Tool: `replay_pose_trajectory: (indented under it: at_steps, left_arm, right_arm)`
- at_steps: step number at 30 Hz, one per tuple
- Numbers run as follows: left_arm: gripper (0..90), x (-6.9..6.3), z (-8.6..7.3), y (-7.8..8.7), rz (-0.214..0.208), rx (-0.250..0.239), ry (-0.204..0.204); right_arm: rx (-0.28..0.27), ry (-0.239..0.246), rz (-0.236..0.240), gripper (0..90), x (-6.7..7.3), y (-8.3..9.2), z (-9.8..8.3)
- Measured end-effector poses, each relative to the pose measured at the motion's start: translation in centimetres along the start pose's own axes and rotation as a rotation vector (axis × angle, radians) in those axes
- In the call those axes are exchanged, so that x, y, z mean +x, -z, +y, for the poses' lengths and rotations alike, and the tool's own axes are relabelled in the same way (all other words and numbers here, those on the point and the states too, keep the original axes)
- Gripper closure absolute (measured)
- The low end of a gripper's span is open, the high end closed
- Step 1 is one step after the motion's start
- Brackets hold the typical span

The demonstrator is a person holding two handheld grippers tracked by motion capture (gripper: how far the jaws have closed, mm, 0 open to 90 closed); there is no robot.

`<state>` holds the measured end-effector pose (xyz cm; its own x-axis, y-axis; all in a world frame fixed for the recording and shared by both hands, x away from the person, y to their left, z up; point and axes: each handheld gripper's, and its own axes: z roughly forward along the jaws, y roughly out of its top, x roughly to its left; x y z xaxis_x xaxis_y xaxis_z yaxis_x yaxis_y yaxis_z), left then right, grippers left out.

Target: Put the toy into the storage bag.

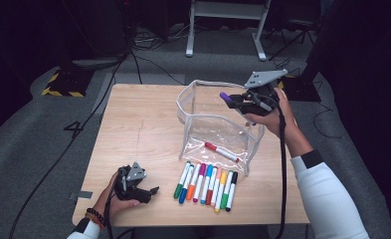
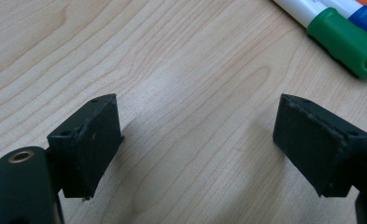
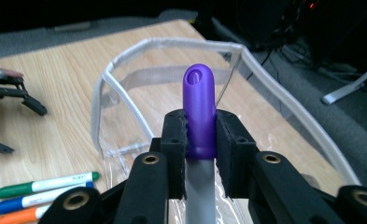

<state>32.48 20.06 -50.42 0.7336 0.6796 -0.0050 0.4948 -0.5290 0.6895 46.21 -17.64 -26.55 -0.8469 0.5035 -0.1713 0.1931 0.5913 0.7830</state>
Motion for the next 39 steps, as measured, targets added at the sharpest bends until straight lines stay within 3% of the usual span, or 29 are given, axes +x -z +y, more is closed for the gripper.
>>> replay_pose_trajectory:
  at_steps: [3, 10, 14, 19, 22, 27, 30, 32, 34, 39]
  left_arm:
    - [15.5, 0.0, 0.0, 0.0, 0.000, -0.001, -0.001]
    - [15.5, 0.0, 0.0, 0.0, -0.002, 0.000, -0.003]
    - [15.5, 0.0, 0.0, 0.0, -0.002, 0.000, -0.002]
    - [15.5, 0.0, 0.0, 0.0, -0.002, 0.000, -0.002]
    - [15.5, 0.0, 0.0, 0.0, -0.002, 0.000, -0.002]
    - [15.5, 0.0, 0.0, 0.0, -0.002, 0.001, -0.003]
    - [15.5, 0.0, 0.0, 0.0, -0.002, 0.000, -0.003]
    - [15.5, 0.0, 0.0, 0.0, -0.002, -0.001, -0.003]
    - [15.5, 0.0, 0.0, 0.0, -0.002, 0.000, -0.003]
    - [15.6, 0.0, 0.0, 0.0, -0.001, 0.000, -0.004]
  right_arm:
    - [0.067, -0.011, 0.014, 74.7, -0.2, -2.1, -0.1]
    - [0.207, -0.025, 0.042, 74.7, -0.5, -5.0, -1.1]
    - [0.215, -0.066, 0.057, 74.7, -1.3, -5.1, -1.4]
    - [0.250, -0.091, 0.007, 74.7, -2.1, -4.9, -1.8]
    - [0.308, -0.086, -0.016, 74.7, -2.5, -5.0, -2.1]
    - [0.374, -0.061, 0.025, 74.7, -2.2, -5.4, -2.3]
    - [0.439, -0.031, 0.095, 74.6, -1.7, -5.7, -2.4]
    - [0.450, -0.025, 0.110, 74.6, -1.4, -5.8, -2.4]
    - [0.465, 0.004, 0.171, 74.6, -0.6, -5.9, -2.2]
    - [0.481, 0.029, 0.193, 74.5, 0.3, -5.9, -2.0]
